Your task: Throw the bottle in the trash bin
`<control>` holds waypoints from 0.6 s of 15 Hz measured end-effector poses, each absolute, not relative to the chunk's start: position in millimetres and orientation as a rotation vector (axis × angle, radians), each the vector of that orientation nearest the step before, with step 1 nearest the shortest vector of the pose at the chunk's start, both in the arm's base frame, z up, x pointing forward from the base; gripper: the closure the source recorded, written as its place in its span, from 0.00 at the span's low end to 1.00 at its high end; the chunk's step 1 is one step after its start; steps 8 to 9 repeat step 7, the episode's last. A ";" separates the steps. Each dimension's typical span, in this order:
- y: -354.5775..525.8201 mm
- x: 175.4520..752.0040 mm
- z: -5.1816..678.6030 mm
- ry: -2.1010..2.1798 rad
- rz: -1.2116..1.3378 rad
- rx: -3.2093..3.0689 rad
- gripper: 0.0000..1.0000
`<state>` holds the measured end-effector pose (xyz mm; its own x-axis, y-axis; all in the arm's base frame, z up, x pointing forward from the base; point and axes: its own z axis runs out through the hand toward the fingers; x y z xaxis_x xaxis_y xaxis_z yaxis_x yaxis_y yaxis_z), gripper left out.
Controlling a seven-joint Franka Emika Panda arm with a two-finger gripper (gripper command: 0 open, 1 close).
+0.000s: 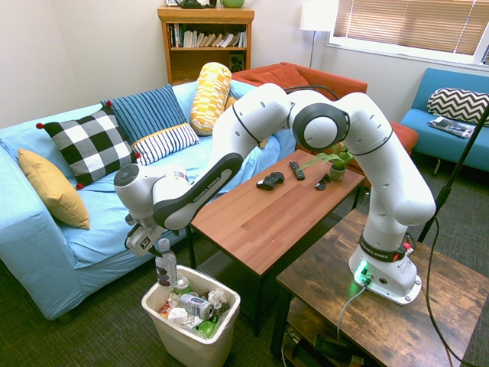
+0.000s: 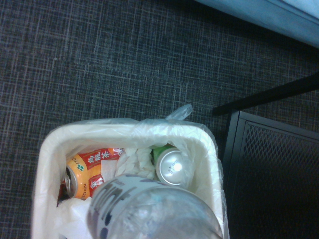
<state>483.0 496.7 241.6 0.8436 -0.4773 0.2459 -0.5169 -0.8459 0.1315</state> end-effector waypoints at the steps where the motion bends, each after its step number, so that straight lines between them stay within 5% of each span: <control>1: 497.3 482.4 241.7 -0.769 0.303 2.830 0.00; 9: 495.2 485.8 244.9 -0.786 0.304 2.829 0.00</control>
